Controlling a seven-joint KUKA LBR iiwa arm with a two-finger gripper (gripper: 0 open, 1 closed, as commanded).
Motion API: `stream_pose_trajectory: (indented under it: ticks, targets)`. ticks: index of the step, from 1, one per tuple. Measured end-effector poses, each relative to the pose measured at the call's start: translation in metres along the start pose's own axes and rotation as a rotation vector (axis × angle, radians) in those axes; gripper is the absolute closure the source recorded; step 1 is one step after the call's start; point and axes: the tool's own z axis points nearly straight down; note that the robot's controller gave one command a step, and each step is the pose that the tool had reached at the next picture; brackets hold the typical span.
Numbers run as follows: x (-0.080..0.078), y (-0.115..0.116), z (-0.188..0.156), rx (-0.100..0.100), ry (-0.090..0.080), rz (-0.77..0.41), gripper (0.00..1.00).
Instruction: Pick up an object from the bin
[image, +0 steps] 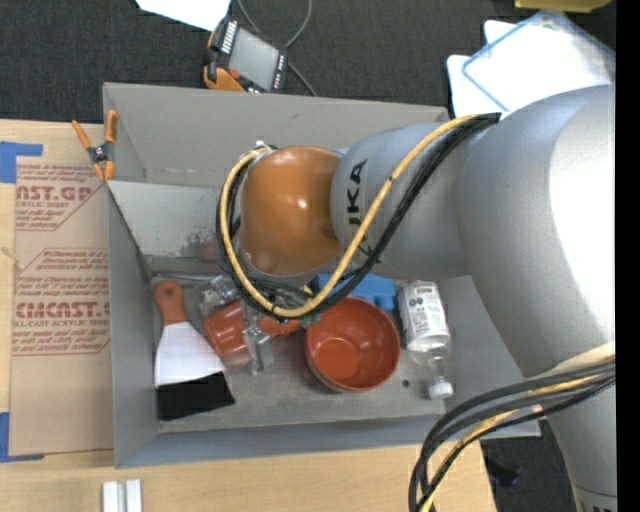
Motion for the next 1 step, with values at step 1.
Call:
stream_pose_trajectory:
  ticks: [1]
  targets:
    - [0.0070, 0.0047, 0.0298, 0.001, -0.001, -0.047, 0.00]
